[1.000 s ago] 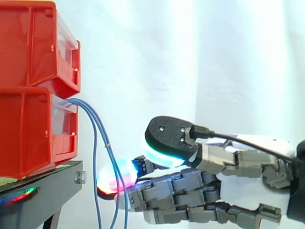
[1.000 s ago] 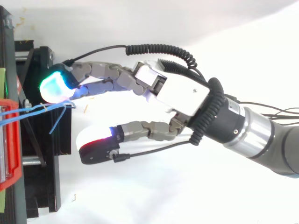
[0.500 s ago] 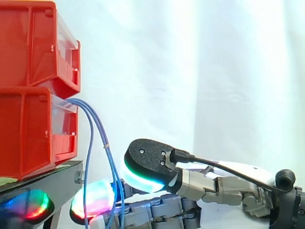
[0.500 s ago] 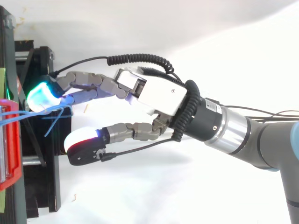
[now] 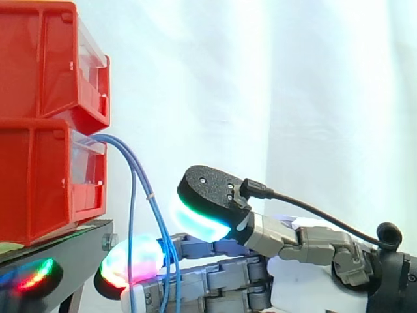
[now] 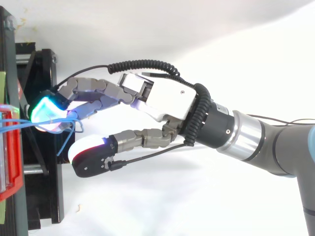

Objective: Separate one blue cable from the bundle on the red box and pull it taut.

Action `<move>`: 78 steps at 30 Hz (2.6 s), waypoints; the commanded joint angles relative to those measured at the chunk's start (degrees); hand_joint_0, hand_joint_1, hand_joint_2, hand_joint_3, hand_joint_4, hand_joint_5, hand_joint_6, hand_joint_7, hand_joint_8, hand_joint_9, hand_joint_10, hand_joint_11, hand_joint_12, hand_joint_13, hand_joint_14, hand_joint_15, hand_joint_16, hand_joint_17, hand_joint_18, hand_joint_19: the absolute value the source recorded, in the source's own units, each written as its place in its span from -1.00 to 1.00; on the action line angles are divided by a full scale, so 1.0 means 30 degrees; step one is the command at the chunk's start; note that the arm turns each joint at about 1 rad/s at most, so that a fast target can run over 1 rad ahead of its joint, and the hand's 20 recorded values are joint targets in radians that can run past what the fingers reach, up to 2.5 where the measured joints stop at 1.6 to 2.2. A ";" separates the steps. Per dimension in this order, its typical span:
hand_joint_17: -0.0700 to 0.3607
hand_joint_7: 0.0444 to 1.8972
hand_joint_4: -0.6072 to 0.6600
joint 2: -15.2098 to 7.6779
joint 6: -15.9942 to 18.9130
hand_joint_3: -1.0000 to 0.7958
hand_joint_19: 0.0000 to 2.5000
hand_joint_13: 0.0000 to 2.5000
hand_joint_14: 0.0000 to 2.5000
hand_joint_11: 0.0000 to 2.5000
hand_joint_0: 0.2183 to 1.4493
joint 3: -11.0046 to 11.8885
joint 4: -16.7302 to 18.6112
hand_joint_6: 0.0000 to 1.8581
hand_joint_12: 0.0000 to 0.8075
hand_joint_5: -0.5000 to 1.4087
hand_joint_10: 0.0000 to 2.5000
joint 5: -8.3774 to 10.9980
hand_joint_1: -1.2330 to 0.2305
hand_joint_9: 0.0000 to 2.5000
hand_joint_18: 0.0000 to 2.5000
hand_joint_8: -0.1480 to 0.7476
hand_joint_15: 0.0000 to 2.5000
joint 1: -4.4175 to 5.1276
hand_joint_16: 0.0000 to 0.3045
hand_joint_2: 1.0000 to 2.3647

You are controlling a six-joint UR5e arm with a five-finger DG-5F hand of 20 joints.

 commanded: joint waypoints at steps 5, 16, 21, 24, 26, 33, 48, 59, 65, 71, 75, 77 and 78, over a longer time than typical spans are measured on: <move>-0.12 0.14 0.32 0.0346 0.0642 -0.40 -0.73 -0.67 -0.99 -0.90 -0.43 0.0001 -0.0735 -0.40 -0.13 -0.56 -1.00 -0.0402 -0.16 -0.49 -0.78 -0.10 -0.86 -0.0282 -0.65 -1.00; -0.12 -0.31 0.26 0.1430 0.0906 -0.26 -0.73 -0.67 -0.99 -0.87 -0.41 0.0001 -0.3401 -0.10 -0.14 -0.61 -0.99 -0.0636 -0.16 -0.49 -0.77 -0.09 -0.85 -0.0545 -0.65 -0.99; -0.05 -0.40 0.30 0.1488 0.0965 -0.14 -0.72 -0.63 -0.99 -0.84 -0.41 0.0059 -0.3636 -0.02 -0.05 -0.61 -0.99 -0.0636 -0.18 -0.48 -0.74 -0.03 -0.83 -0.0545 -0.61 -0.99; -0.02 -0.42 0.32 0.1488 0.0965 -0.12 -0.71 -0.61 -0.99 -0.83 -0.40 0.0118 -0.3636 0.00 -0.02 -0.60 -0.99 -0.0636 -0.20 -0.46 -0.70 -0.01 -0.81 -0.0545 -0.59 -0.99; -0.03 -0.42 0.32 0.1488 0.0965 -0.13 -0.71 -0.60 -0.99 -0.81 -0.40 0.0177 -0.3636 0.00 -0.01 -0.60 -0.99 -0.0636 -0.23 -0.45 -0.69 -0.01 -0.80 -0.0545 -0.59 -0.99; -0.13 -0.31 0.27 0.1576 0.0965 -0.30 -0.65 -0.51 -0.99 -0.77 -0.41 0.0469 -0.3724 -0.01 -0.08 -0.57 -0.99 -0.1046 -0.31 -0.36 -0.64 -0.06 -0.73 -0.0574 -0.66 -0.99; -0.10 -0.16 0.19 0.2397 0.1082 -0.13 -0.55 -0.22 -0.98 -0.71 -0.38 0.0499 -0.5599 -0.02 0.01 -0.52 -0.99 -0.1163 -0.50 -0.12 -0.35 0.01 -0.54 -0.0574 -0.64 -0.98; -0.13 -0.15 0.18 0.2777 0.1697 -0.37 -0.50 -0.23 -0.98 -0.69 -0.46 0.0469 -0.6302 -0.04 -0.02 -0.52 -0.99 -0.1163 -0.17 -0.07 -0.37 -0.03 -0.54 -0.0604 -0.66 -0.99; -0.11 -0.12 0.19 0.3188 0.1668 -0.26 -0.51 -0.24 -0.98 -0.68 -0.41 0.0499 -0.7298 -0.05 0.00 -0.52 -0.99 -0.1163 -0.16 -0.07 -0.36 -0.01 -0.55 -0.0692 -0.65 -0.98; -0.03 -0.16 0.23 0.3188 0.1521 -0.11 -0.53 -0.21 -0.98 -0.68 -0.40 0.0938 -0.7356 -0.02 0.09 -0.52 -0.99 -0.1193 -0.38 -0.10 -0.30 0.04 -0.54 -0.0897 -0.60 -0.99; -0.08 -0.17 0.21 0.3188 0.1433 -0.07 -0.52 -0.24 -0.98 -0.65 -0.36 0.1641 -0.7884 -0.01 0.04 -0.53 -0.99 -0.1515 -0.52 -0.14 -0.33 0.01 -0.54 -0.1248 -0.62 -0.98; -0.10 -0.14 0.14 0.3188 0.1316 -0.05 -0.52 -0.25 -0.98 -0.64 -0.35 0.1964 -0.8470 0.00 0.02 -0.54 -0.99 -0.1837 -0.54 -0.16 -0.34 -0.01 -0.54 -0.1395 -0.64 -0.98; -0.10 -0.16 0.13 0.3188 0.1287 -0.06 -0.52 -0.26 -0.98 -0.64 -0.34 0.2110 -0.8851 0.00 0.02 -0.54 -0.99 -0.2042 -0.55 -0.17 -0.34 -0.02 -0.53 -0.1483 -0.64 -0.98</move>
